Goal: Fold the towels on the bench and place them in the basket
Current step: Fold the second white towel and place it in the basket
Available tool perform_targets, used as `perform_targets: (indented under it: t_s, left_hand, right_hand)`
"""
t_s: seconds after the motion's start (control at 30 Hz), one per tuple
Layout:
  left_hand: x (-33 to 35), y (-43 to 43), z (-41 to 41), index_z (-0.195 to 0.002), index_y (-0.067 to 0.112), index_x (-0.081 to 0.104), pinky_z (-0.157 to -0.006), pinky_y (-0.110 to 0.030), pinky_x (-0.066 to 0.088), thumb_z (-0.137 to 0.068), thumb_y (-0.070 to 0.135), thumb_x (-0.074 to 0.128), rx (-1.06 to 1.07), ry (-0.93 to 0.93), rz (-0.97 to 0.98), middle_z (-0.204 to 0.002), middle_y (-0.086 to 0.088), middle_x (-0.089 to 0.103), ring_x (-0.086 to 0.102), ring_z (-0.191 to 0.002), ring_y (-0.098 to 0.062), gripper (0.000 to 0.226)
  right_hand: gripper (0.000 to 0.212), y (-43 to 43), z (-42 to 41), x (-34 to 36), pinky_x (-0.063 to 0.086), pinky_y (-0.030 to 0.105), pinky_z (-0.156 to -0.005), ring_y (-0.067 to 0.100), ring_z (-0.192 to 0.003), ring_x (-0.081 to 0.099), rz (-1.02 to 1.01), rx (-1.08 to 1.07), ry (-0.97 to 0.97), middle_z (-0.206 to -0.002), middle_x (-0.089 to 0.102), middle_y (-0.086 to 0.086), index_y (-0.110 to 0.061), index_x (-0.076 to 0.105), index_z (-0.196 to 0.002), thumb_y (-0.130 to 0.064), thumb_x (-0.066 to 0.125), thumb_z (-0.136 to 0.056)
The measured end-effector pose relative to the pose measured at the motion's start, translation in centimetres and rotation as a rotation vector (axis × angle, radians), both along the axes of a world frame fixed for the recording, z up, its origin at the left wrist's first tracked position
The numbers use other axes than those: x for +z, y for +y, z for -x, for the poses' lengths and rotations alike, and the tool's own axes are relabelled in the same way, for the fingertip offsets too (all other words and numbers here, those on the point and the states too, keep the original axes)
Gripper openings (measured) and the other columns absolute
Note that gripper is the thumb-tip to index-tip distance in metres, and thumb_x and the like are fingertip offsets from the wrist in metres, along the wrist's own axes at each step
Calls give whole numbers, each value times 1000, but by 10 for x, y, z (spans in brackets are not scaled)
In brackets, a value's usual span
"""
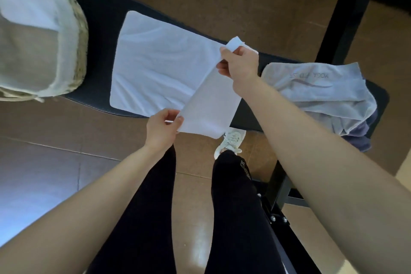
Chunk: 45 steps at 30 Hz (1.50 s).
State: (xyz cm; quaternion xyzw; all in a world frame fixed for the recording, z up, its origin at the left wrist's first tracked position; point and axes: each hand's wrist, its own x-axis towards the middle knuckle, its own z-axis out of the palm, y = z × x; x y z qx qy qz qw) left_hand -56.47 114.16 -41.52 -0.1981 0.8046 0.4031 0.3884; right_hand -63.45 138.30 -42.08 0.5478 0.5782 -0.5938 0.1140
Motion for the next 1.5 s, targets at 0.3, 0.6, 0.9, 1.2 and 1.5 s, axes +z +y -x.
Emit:
perform_targets:
  t_s: [0.3,0.6,0.9,1.2,1.5]
  left_hand:
    - [-7,-67,45,-101,24,70,-88,-47,60,-102,35,58,161,55,184,-93,6,71,73,-83,-21,17]
    - [-13,-119,85,-106,18,65,-85,-46,61,-106,28,52,222,74,132,-97,4,66,68,-94,-23,16]
    - [-39,-155,105,-122,13,67,-81,-29,39,-107,21,51,109,41,292,-107,1,65,55,-95,-16,22]
    - [-67,-165,115,-140,20,51,-92,-37,38,-95,21,64,-13,145,393,-135,-3,53,49,-124,-27,46]
    - [-76,-147,116,-134,19,42,-85,-40,44,-90,38,72,-68,116,400,-126,-6,59,58,-113,-29,57]
  right_hand:
    - [18,-83,75,-4,62,26,-60,16,-57,69,-73,37,34,-83,72,13,-7,59,-91,-16,74,-93]
    - [16,-150,136,-22,64,43,-71,15,-61,69,-248,121,68,-76,67,1,-11,62,-84,-19,75,-87]
    - [7,-199,161,-44,62,35,-83,15,-83,71,-247,272,75,-88,70,-5,-21,67,-92,-18,74,-91]
    - [39,-162,104,-41,57,23,-81,11,-101,65,-78,393,143,-120,65,2,-16,63,-131,-11,69,-93]
    - [38,-161,-82,-58,51,33,-78,19,-91,59,-243,11,-388,-117,58,9,-15,47,-111,-20,74,-85]
